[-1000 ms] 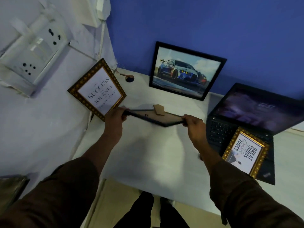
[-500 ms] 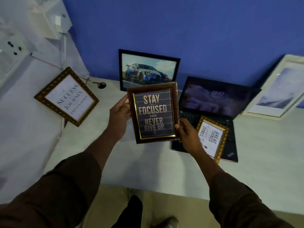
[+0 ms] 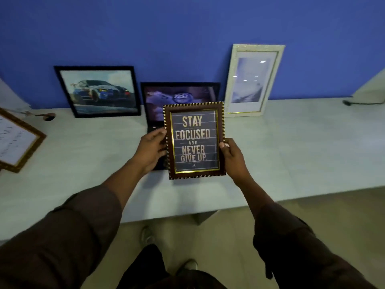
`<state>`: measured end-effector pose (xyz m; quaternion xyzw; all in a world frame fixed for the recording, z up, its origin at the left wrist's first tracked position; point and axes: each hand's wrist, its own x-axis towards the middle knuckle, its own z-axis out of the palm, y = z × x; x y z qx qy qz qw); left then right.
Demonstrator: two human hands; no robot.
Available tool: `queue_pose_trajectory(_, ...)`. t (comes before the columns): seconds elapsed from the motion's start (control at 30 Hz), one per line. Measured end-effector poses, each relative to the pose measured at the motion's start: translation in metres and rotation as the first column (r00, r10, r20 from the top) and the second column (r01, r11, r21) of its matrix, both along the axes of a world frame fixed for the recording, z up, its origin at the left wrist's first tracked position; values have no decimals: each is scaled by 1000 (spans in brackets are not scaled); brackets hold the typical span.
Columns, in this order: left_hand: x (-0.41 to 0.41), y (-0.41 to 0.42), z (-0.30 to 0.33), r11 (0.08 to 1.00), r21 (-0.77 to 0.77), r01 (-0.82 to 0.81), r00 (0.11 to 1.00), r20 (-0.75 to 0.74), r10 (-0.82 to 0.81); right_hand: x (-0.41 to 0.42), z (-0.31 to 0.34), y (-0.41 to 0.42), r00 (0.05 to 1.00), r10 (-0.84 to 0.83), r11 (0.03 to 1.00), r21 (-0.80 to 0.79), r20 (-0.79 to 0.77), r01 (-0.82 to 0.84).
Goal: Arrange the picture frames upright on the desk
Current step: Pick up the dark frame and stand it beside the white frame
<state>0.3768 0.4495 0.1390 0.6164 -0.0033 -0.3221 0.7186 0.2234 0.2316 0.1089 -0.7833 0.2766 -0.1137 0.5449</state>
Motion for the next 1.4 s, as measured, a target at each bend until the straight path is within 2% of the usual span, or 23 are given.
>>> queue_pose_trajectory(0.1,-16,-44,6,993,25,116,981,-159,-110,-19,5,-34,997,-69,998,13,18,68)
queue_pose_trajectory(0.27,-24,-108,1,945,-120,303,886,-329,-326,-31,10,-74,994,-107,994,39,29,105)
queue_pose_trajectory(0.4,-22,-163,-2,917,-155,368,843,-362,-399,-45,13,-114,989,-144,990,15,40,144)
queue_pose_trajectory(0.57,-22,-222,-10,905,-141,401,852,-305,-425,-64,9,-158,980,-193,979,-52,45,195)
queue_pose_trajectory(0.7,-23,-267,-13,883,5,469,854,-255,-453,-71,-5,-207,980,-197,973,-119,0,195)
queue_pose_trajectory(0.87,-19,-323,-31,880,287,378,910,-291,-296,-66,-22,-264,988,-120,986,-131,-101,106)
queue_pose_trajectory(0.97,-19,-361,-51,902,323,287,927,-330,-177,-61,-34,-305,987,-50,988,-149,-150,28)
queue_pose_trajectory(1.13,-15,-403,-70,934,333,130,953,-302,-25,-48,-51,-358,980,53,983,-163,-194,-86)
queue_pose_trajectory(1.4,-13,-420,-77,914,404,27,976,-208,63,-31,-85,-383,974,139,982,-99,-180,-159)
